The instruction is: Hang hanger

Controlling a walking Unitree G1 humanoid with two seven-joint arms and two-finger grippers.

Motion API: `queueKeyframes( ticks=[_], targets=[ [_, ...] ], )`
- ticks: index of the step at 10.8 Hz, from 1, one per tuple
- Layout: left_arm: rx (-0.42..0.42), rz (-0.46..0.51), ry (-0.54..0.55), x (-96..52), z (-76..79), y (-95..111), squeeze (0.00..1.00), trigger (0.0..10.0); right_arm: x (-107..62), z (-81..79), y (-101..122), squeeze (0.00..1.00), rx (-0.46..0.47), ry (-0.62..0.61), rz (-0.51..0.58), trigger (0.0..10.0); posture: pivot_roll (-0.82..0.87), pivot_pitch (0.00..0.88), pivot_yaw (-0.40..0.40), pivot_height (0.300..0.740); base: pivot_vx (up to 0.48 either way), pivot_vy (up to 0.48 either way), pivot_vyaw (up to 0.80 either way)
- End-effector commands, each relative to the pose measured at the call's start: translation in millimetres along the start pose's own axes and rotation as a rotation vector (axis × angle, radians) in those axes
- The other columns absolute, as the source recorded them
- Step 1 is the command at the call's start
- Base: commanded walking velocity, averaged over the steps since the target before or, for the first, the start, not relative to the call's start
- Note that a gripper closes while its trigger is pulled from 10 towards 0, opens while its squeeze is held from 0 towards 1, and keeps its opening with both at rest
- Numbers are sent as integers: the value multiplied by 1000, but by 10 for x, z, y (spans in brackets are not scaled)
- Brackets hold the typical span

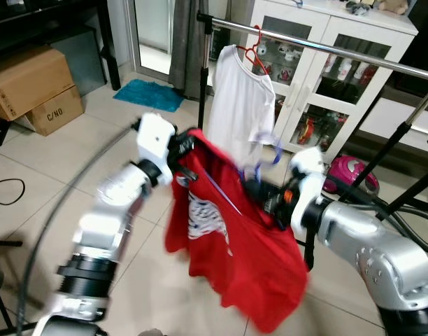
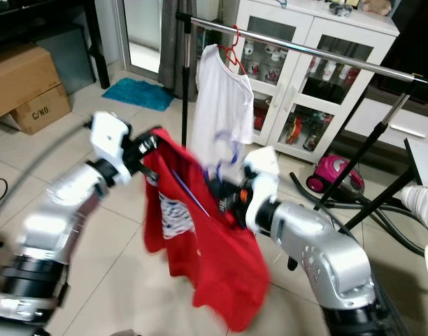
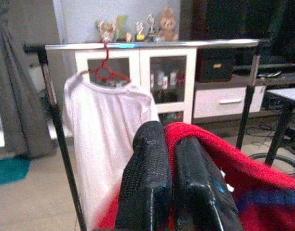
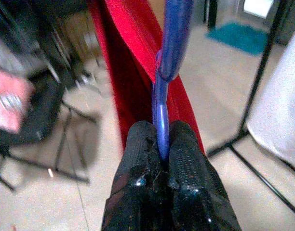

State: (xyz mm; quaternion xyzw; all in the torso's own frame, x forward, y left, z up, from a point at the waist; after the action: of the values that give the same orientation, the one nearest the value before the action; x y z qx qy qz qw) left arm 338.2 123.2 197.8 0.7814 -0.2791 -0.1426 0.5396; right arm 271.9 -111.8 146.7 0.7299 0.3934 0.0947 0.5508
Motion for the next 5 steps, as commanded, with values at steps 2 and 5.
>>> queueKeyframes(
  ticks=[2, 5],
  targets=[
    [32, 66, 16, -20, -233, 317, 0, 0, -85, 93, -119, 0, -34, -32, -76, 0, -23, 0, -104, 740, 0, 0, 0],
    [187, -121, 191, -241, -794, 146, 0, 0, -296, 12, 93, 0, 9, 120, 51, 0, -24, 0, -101, 740, 0, 0, 0]
  ],
)
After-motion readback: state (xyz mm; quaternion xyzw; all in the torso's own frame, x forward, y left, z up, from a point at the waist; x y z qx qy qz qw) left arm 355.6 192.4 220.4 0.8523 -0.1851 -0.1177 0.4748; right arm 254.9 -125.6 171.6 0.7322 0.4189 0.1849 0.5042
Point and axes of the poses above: a point about 5 cm out from each wrist's last joint towards the gripper, its own x axis pointing out of the wrist towards the gripper, its own y axis along the axis of the wrist's last joint, z = x × y, the point moved 2 cm from there along x, pointing out of the wrist towards the gripper, and after that the axes turned 14 degrees about x, right-handed, at the moved point
